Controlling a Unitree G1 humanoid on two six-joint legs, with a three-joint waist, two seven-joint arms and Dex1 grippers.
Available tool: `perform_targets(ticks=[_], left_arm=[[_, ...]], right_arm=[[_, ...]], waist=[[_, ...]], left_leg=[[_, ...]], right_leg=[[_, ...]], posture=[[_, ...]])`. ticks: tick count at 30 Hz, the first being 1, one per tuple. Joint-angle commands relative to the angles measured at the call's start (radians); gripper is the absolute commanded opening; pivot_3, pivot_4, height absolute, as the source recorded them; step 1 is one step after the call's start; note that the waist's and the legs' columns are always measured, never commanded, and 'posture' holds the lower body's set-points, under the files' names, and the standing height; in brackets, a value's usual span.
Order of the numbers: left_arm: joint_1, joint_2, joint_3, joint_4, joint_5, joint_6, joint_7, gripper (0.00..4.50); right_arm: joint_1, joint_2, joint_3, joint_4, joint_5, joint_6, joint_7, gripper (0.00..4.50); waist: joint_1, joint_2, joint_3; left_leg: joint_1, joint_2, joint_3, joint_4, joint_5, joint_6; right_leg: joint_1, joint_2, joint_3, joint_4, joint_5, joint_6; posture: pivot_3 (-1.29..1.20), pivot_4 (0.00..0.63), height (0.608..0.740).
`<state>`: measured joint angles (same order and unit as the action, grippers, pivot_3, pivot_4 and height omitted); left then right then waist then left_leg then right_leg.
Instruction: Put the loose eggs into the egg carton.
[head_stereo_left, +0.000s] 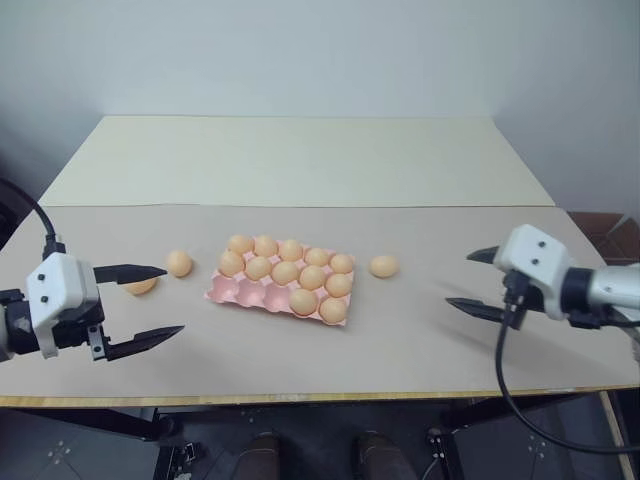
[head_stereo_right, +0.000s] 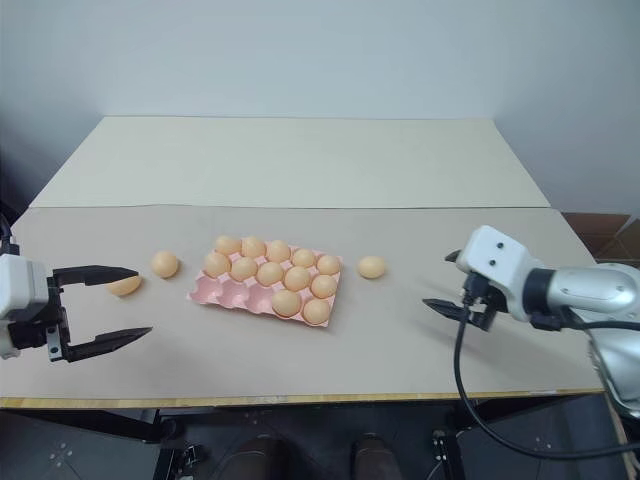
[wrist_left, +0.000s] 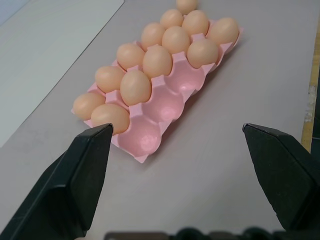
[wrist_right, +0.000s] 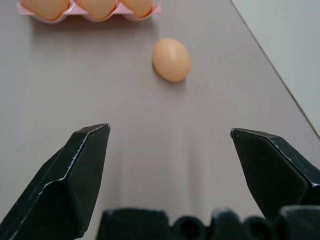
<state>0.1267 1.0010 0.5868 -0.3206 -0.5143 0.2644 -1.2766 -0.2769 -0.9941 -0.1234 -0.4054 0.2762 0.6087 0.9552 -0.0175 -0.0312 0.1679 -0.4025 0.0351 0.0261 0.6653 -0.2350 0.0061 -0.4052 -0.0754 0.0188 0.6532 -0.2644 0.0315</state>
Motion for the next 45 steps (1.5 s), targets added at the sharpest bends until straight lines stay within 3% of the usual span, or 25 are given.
perform_targets(ticks=[1, 4, 12, 24, 28, 32, 33, 38, 45], left_arm=[[-0.017, 0.013, -0.005, -0.003, -0.002, -0.012, 0.007, 4.50], [-0.040, 0.002, -0.038, -0.016, -0.001, -0.007, 0.034, 4.50], [-0.078, -0.004, -0.085, -0.052, -0.019, 0.018, 0.080, 4.50], [-0.041, -0.029, -0.089, -0.080, -0.018, 0.020, 0.101, 4.50], [-0.030, -0.032, -0.086, -0.076, -0.009, 0.009, 0.098, 4.50], [-0.018, -0.035, -0.077, -0.074, -0.011, 0.005, 0.096, 4.50], [-0.017, -0.035, -0.074, -0.074, -0.013, 0.005, 0.095, 4.50], [0.010, -0.027, -0.037, -0.066, -0.013, 0.002, 0.081, 4.50], [0.092, -0.011, 0.041, -0.038, 0.008, -0.019, 0.030, 4.50]], right_arm=[[-0.108, 0.061, 0.115, 0.086, -0.060, -0.066, -0.028, 4.48], [-0.203, 0.149, 0.233, 0.194, -0.139, -0.133, -0.054, 4.48], [-0.357, 0.303, 0.377, 0.455, -0.264, -0.284, -0.072, 4.48], [-0.443, 0.412, 0.417, 0.731, -0.377, -0.431, -0.109, 4.48], [-0.451, 0.422, 0.409, 0.749, -0.390, -0.437, -0.113, 3.56], [-0.437, 0.416, 0.406, 0.728, -0.395, -0.438, -0.106, 2.21], [-0.431, 0.414, 0.404, 0.719, -0.399, -0.441, -0.109, 2.06], [-0.403, 0.398, 0.369, 0.564, -0.391, -0.379, -0.121, 2.00], [-0.444, 0.507, 0.301, 0.183, -0.241, 0.017, -0.134, 2.00]], waist=[[-0.001, 0.000, 0.000], [0.000, 0.000, 0.000], [0.004, 0.000, 0.000], [0.002, 0.000, 0.000], [0.001, 0.000, 0.000], [0.001, 0.000, 0.000], [0.001, 0.000, 0.000], [0.002, 0.001, 0.000], [-0.004, 0.001, 0.000]], left_leg=[[0.000, 0.000, 0.000, 0.000, 0.000, 0.000], [-0.001, 0.000, 0.000, 0.000, 0.000, 0.000], [-0.003, -0.001, 0.000, 0.000, 0.000, 0.000], [-0.002, -0.001, 0.000, 0.000, 0.000, 0.000], [-0.001, -0.001, 0.000, 0.000, 0.000, -0.001], [-0.002, -0.001, 0.000, 0.000, 0.000, -0.001], [-0.002, -0.001, 0.000, 0.000, 0.000, -0.001], [-0.002, -0.001, -0.001, 0.000, 0.000, -0.001], [-0.002, 0.001, -0.001, -0.001, 0.000, -0.001]], right_leg=[[0.000, 0.000, 0.000, 0.000, 0.000, 0.000], [-0.001, 0.000, 0.000, 0.000, 0.000, 0.000], [-0.002, -0.001, 0.000, 0.000, 0.000, 0.000], [-0.003, 0.000, 0.000, 0.002, 0.000, 0.000], [-0.002, 0.000, 0.000, 0.003, 0.000, 0.000], [-0.002, -0.001, 0.000, 0.002, 0.000, 0.000], [-0.002, -0.001, 0.000, 0.002, 0.000, 0.000], [-0.003, -0.001, 0.000, 0.002, 0.000, 0.000], [-0.005, 0.000, 0.001, 0.004, 0.000, 0.000]], posture=[[0.00, 0.150, 0.740], [0.00, 0.150, 0.740], [0.00, 0.150, 0.740], [0.00, 0.150, 0.740], [0.00, 0.150, 0.740], [0.00, 0.150, 0.740], [0.00, 0.150, 0.740], [0.00, 0.150, 0.740], [0.00, 0.150, 0.740]])
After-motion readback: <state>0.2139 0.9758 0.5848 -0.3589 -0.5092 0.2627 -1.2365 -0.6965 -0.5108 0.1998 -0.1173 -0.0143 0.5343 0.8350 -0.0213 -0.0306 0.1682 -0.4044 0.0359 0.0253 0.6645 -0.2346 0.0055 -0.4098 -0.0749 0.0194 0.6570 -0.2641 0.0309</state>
